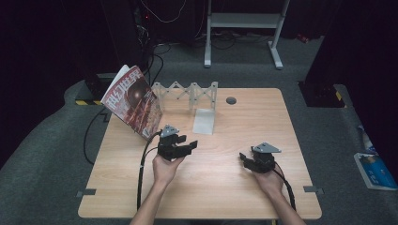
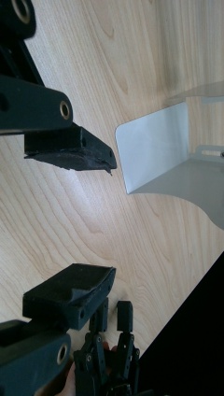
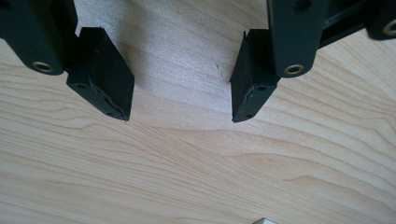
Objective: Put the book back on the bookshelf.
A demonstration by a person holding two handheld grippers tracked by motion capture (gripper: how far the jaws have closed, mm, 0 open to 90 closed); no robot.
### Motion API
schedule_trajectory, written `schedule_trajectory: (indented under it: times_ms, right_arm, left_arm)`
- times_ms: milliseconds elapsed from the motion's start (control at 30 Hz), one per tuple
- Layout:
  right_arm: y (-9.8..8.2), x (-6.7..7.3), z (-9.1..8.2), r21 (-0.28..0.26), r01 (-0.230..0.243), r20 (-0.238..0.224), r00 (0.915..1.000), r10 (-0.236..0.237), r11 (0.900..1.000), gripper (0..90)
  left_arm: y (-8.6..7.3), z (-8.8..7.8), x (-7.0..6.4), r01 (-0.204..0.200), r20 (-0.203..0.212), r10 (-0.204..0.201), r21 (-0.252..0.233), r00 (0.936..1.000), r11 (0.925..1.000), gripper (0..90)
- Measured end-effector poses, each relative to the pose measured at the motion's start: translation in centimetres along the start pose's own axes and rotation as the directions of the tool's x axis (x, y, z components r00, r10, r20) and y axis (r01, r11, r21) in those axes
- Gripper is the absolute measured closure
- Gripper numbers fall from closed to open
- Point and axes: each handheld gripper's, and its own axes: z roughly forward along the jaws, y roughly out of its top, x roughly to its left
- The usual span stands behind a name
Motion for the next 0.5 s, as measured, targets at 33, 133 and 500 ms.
schedule_trajectory:
  times_ms: [33, 133, 500]
  right_arm:
    - [0.0, 0.0, 0.0, 0.000, 0.000, 0.000, 1.0000, 0.000, 1.000, 39.7]
    - [0.0, 0.0, 0.0, 0.000, 0.000, 0.000, 1.0000, 0.000, 1.000, 39.7]
    - [0.0, 0.0, 0.0, 0.000, 0.000, 0.000, 1.0000, 0.000, 1.000, 39.7]
  left_arm:
    - [0.0, 0.1, 0.0, 0.001, 0.000, -0.001, 0.000, 1.0000, 1.0000, 41.5]
    - [-0.1, 0.2, -0.1, 0.000, 0.000, 0.000, 0.002, 1.0000, 1.0000, 41.5]
    - [-0.6, 1.3, -0.4, -0.001, 0.004, 0.001, 0.022, 1.0000, 0.9998, 41.5]
